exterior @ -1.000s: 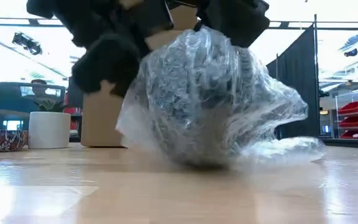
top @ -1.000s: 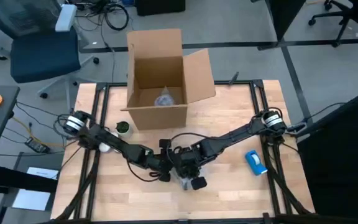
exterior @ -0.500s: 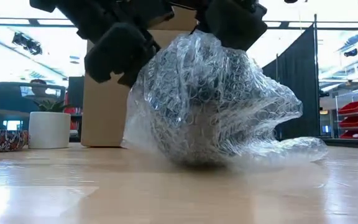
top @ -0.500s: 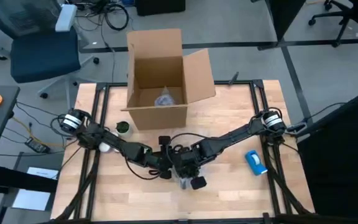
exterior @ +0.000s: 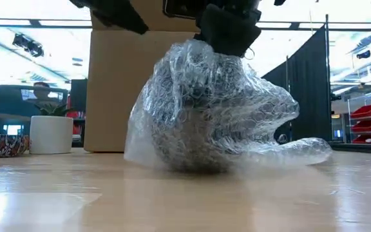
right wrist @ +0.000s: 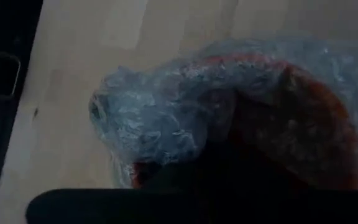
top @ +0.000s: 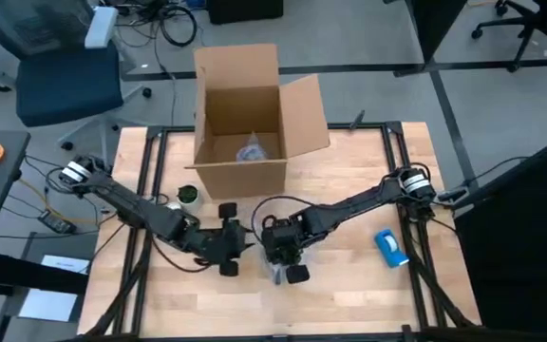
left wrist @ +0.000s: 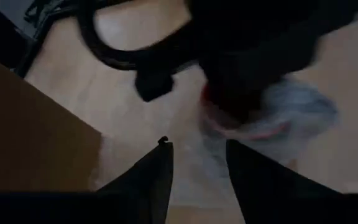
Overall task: Wrap mug
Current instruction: Wrap the black mug with bubble wrap
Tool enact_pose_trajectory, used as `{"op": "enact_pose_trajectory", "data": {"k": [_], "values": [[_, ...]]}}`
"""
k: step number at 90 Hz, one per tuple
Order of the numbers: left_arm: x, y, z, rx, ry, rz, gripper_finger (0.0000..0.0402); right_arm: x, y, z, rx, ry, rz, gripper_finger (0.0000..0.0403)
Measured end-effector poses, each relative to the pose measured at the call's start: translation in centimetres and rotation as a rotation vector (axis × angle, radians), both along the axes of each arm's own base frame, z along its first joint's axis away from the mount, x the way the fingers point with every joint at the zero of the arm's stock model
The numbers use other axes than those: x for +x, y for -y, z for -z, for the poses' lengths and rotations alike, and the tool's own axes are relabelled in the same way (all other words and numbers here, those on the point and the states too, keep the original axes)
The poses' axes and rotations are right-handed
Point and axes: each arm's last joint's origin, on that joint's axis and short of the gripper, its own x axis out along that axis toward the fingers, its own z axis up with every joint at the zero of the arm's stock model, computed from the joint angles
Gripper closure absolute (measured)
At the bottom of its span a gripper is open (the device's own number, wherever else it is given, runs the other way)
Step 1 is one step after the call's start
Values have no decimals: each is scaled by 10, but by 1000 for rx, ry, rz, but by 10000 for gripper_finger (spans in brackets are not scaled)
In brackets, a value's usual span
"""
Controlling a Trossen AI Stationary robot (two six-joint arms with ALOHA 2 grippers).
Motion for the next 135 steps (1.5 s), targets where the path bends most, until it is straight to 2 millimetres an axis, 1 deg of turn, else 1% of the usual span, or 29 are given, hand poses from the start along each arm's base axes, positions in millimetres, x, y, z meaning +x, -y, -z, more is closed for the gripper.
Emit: {"op": "enact_pose_trajectory", "data": {"k": [15,25,36,43,54,62,67,75,83,89,99,110,119,135], "values": [[-4,11,1,-20,14,14,270,8,-2,-4,99,51,152,403],[-8,16,2,-35,3,18,270,12,-1,-6,147,74,291,403],[-14,23,4,-46,-14,28,270,14,2,-8,148,87,343,403],[-16,25,5,-37,-24,34,270,14,2,-17,139,90,319,403],[-18,24,7,-23,-41,14,270,11,3,-44,98,94,256,403],[-19,22,8,-12,-56,6,270,8,4,-59,55,86,204,403],[-19,22,8,-7,-57,1,270,7,4,-62,34,70,173,403],[-19,22,8,-3,-54,-4,270,8,3,-64,46,93,101,403],[-19,21,8,0,-52,-7,270,8,-7,-65,62,124,-22,403],[-19,21,8,1,-52,-9,270,8,-14,-61,53,168,-94,403],[-19,20,8,5,-50,-16,270,10,-18,-43,44,205,-140,403],[-18,19,8,6,-49,-21,270,16,-12,-31,43,272,-119,403],[-18,19,8,8,-46,-23,270,14,-2,-18,8,237,-85,403],[-18,19,8,13,-44,-28,270,10,13,4,17,183,-20,403]]}}
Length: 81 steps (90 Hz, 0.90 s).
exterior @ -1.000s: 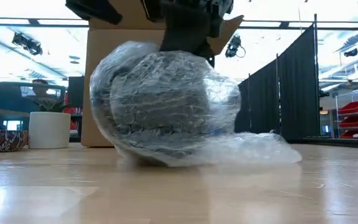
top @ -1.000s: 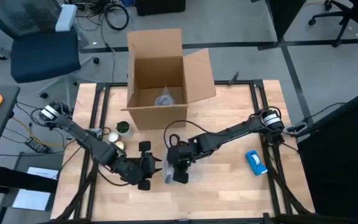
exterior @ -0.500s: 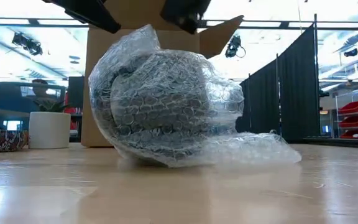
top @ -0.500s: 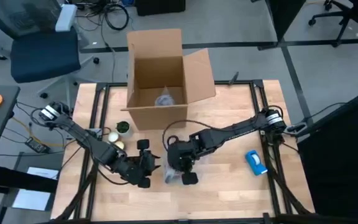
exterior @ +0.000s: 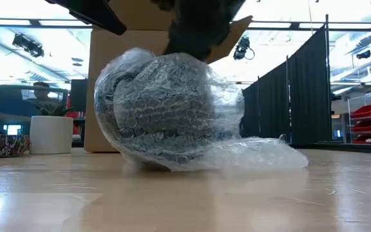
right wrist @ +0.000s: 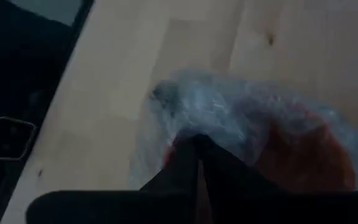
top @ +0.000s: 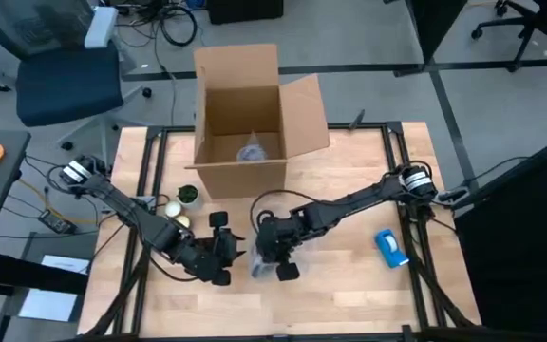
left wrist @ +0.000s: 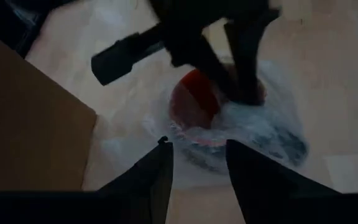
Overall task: Wrap mug
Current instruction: Wrap the black mug with bubble wrap
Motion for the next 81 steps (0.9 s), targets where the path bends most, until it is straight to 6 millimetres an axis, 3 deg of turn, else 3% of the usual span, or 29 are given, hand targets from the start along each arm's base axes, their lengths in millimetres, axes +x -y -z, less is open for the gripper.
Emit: {"op": "enact_pose_trajectory", "data": {"k": [18,40,69,81], "values": [[0,0,0,-12,14,-30,270,1,7,18,84,60,34,403],[-8,9,7,-177,-43,-66,270,1,7,19,75,73,32,403],[-4,48,54,-247,-112,-127,270,3,13,20,50,83,67,403],[0,54,75,-224,-123,-195,268,3,15,20,36,85,80,403]]}}
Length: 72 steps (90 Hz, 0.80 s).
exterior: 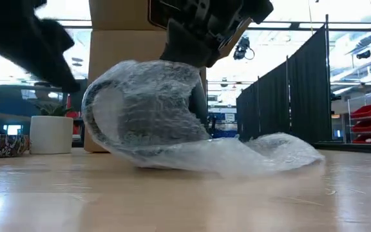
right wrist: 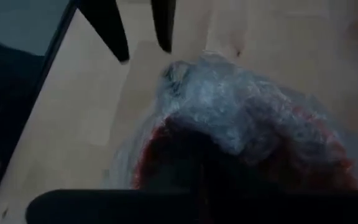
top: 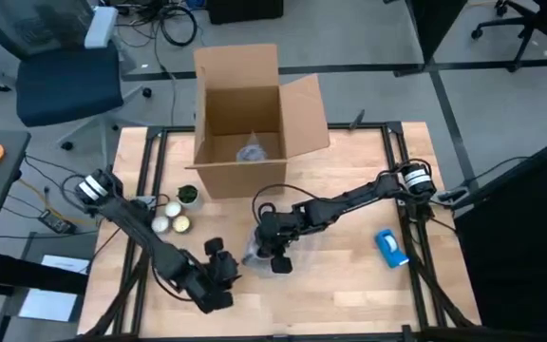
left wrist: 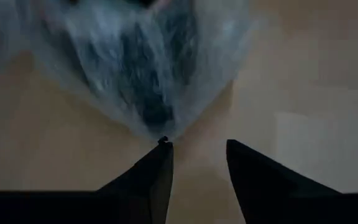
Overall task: Wrap mug
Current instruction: Wrap the black mug with bubble wrap
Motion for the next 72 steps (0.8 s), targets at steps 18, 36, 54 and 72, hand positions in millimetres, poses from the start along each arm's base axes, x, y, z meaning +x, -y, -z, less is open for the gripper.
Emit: {"op": "enact_pose_trajectory", "data": {"k": [18,36,54,72], "values": [[-3,-4,14,43,-50,-84,256,-1,-3,0,-3,-4,-5,403],[-3,-6,13,95,15,-153,239,-3,-5,-3,-10,0,-2,403],[-2,-5,12,102,21,-132,229,-20,-5,-41,-52,59,-1,403],[0,-4,11,80,43,-132,229,-30,2,-72,-79,157,-24,403]]}}
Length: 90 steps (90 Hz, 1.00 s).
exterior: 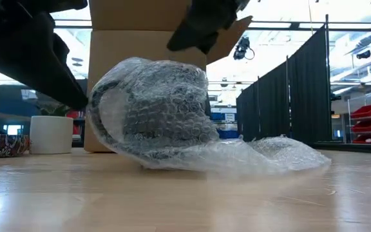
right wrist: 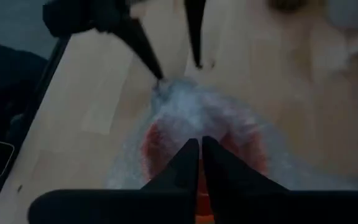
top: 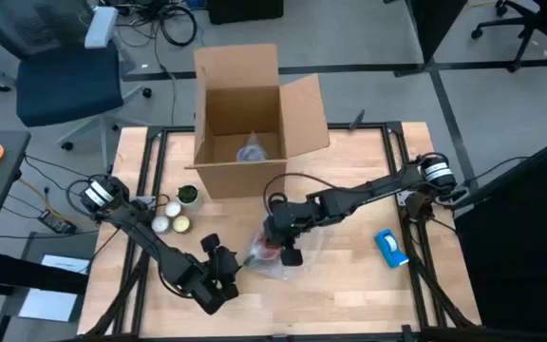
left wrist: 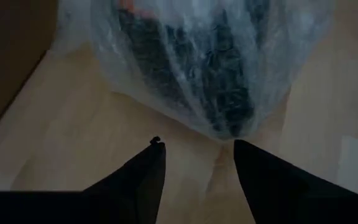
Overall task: Wrap mug
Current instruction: Wrap the black mug with bubble wrap
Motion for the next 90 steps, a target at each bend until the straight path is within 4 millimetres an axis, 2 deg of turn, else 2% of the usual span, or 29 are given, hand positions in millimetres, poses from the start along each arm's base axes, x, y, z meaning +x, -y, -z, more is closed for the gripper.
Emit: {"op": "enact_pose_trajectory", "data": {"k": [7,12,37,47,72,82,90], "values": [[0,0,0,-3,4,0,229,2,-3,-9,-8,82,-38,403],[0,0,0,-2,3,1,229,6,-5,-4,-22,91,-55,403],[1,2,0,-35,-3,10,229,29,-8,55,-41,-29,-75,403],[4,5,0,-68,17,17,229,31,-4,65,-48,-75,-66,403],[13,0,24,-42,-25,-46,229,28,2,71,-45,-150,-65,403],[15,-3,25,-36,-26,-60,229,26,3,73,-63,-183,-27,403],[15,-3,25,-19,-17,-67,229,22,4,65,-79,-178,-4,403]]}}
